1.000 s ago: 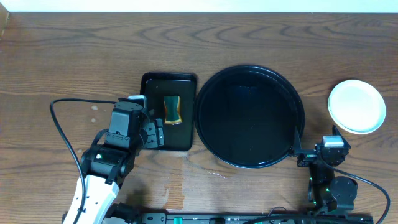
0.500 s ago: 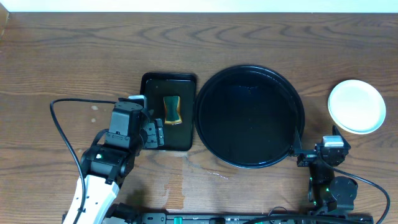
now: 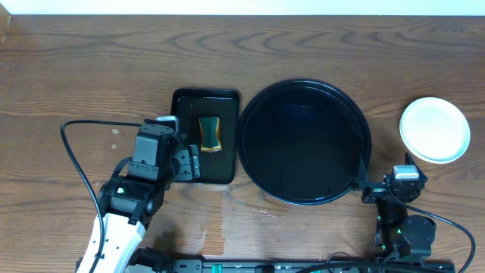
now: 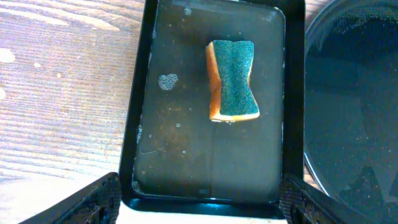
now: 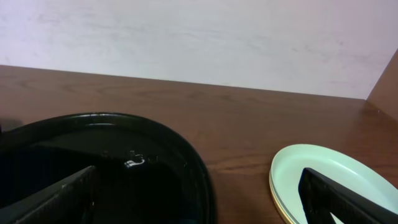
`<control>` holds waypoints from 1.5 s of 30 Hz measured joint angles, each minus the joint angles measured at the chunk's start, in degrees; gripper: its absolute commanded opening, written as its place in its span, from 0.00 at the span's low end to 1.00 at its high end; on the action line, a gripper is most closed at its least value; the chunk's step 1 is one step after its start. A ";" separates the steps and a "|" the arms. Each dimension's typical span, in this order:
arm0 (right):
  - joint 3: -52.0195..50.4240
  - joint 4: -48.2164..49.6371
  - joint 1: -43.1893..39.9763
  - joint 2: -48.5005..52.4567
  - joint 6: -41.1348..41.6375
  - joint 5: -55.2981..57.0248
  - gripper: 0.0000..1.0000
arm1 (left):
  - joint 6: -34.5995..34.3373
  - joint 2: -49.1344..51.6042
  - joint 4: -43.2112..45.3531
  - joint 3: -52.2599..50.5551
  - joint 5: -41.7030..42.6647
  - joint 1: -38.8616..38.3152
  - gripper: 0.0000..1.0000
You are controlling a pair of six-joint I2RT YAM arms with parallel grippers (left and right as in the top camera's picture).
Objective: Clean dirty plates on tray and stack at the side
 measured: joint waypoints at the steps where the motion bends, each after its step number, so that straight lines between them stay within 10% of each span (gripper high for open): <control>1: 0.00 0.00 0.00 0.00 0.00 0.00 0.99 | 0.02 0.00 -0.37 0.00 -0.02 0.00 0.82; 19: 0.00 0.02 0.00 0.00 0.00 0.00 0.99 | 0.48 -26.99 30.18 -29.03 -0.90 5.38 0.82; 45: 0.00 0.02 0.00 0.00 0.00 0.00 0.99 | 7.78 -53.44 42.16 -43.17 -1.36 13.20 0.82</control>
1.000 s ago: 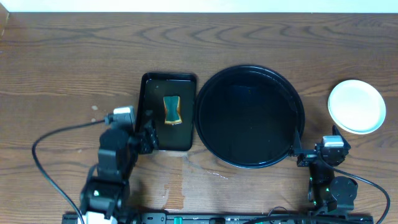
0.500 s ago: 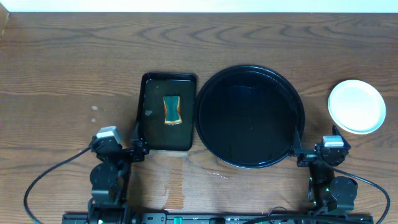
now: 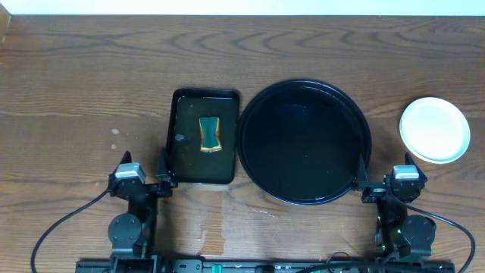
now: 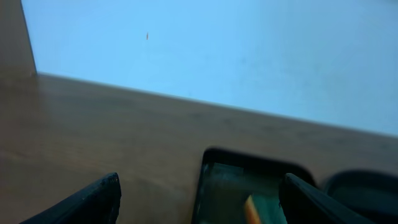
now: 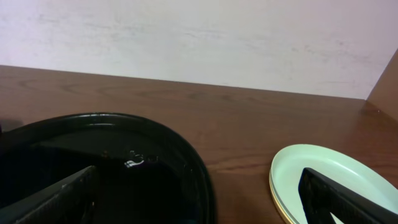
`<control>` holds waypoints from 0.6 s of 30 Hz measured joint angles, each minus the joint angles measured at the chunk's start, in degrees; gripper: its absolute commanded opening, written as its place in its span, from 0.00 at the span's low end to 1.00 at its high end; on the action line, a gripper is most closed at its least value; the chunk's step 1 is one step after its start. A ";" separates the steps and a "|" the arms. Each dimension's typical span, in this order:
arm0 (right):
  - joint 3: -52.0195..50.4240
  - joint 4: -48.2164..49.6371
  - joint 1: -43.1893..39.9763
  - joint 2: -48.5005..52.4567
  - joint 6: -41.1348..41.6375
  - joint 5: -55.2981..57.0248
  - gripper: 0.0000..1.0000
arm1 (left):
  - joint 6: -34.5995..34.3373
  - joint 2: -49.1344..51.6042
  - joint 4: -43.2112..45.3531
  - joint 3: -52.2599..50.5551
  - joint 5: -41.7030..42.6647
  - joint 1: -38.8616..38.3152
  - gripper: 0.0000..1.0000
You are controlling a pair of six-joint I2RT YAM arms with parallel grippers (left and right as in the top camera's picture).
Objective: Clean dirty plates on tray and stack at the side
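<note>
The round black tray (image 3: 303,142) sits mid-table with no plate on it; its wet rim shows in the right wrist view (image 5: 124,143). A stack of pale plates (image 3: 434,130) rests on the table to its right (image 5: 311,177). The green-and-yellow sponge (image 3: 210,134) lies in a small rectangular tray of water (image 3: 182,163), seen blurred in the left wrist view (image 4: 249,180). My left gripper (image 3: 144,182) is open at the front edge, level and facing the wall (image 4: 200,186). The right gripper (image 3: 386,184) is open beside the round tray's near right rim (image 5: 199,180).
Bare wood table (image 3: 76,91) surrounds the trays. A pale wall (image 5: 199,43) runs along the far edge. Small water spots (image 3: 212,224) lie on the table in front of the rectangular tray.
My left arm was over the near end of the rectangular tray, looking down on the sponge with jaws open. It now sits drawn back at the front edge, level, still open. The right arm has not moved.
</note>
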 measured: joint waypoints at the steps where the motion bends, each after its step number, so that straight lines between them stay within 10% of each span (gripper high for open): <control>1: 0.00 0.00 0.00 0.00 0.00 0.00 0.99 | 0.04 -0.35 -0.85 -0.20 0.02 0.00 0.82; 18: 0.00 0.00 0.00 -0.02 0.00 0.00 0.99 | 0.22 -1.49 -6.23 0.37 0.50 0.00 0.82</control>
